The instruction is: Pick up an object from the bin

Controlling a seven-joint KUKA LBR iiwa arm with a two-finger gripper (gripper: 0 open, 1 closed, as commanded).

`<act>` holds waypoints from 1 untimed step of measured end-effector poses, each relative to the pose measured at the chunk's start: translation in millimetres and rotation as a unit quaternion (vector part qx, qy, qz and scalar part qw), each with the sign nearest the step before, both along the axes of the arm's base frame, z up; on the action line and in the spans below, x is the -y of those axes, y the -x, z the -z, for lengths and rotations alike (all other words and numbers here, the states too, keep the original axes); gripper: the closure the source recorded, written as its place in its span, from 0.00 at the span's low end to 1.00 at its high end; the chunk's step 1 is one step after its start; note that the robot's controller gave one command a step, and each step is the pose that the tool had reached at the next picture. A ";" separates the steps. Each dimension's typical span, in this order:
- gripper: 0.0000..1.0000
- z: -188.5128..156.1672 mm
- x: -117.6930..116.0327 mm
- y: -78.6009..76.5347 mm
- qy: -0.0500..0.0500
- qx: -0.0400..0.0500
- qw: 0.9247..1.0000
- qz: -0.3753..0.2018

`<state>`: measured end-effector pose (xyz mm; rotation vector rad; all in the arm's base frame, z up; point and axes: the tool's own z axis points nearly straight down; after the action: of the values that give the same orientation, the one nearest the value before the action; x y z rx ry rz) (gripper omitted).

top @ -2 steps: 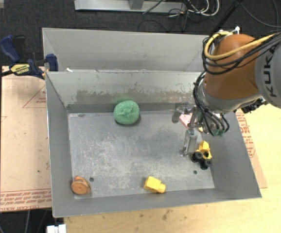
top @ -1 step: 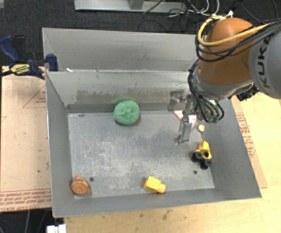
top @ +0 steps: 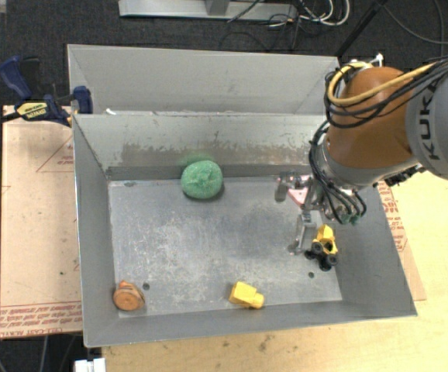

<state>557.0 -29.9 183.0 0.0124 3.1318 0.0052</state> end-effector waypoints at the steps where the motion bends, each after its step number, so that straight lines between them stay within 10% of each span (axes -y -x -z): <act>1: 0.00 39.1 49.3 -1.8 0.001 -0.005 1.000 0.020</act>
Offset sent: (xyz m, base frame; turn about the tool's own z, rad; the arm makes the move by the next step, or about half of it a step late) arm -0.0621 -0.0821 -0.0445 -0.2099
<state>558.9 -79.2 143.9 0.0753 3.1402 0.0006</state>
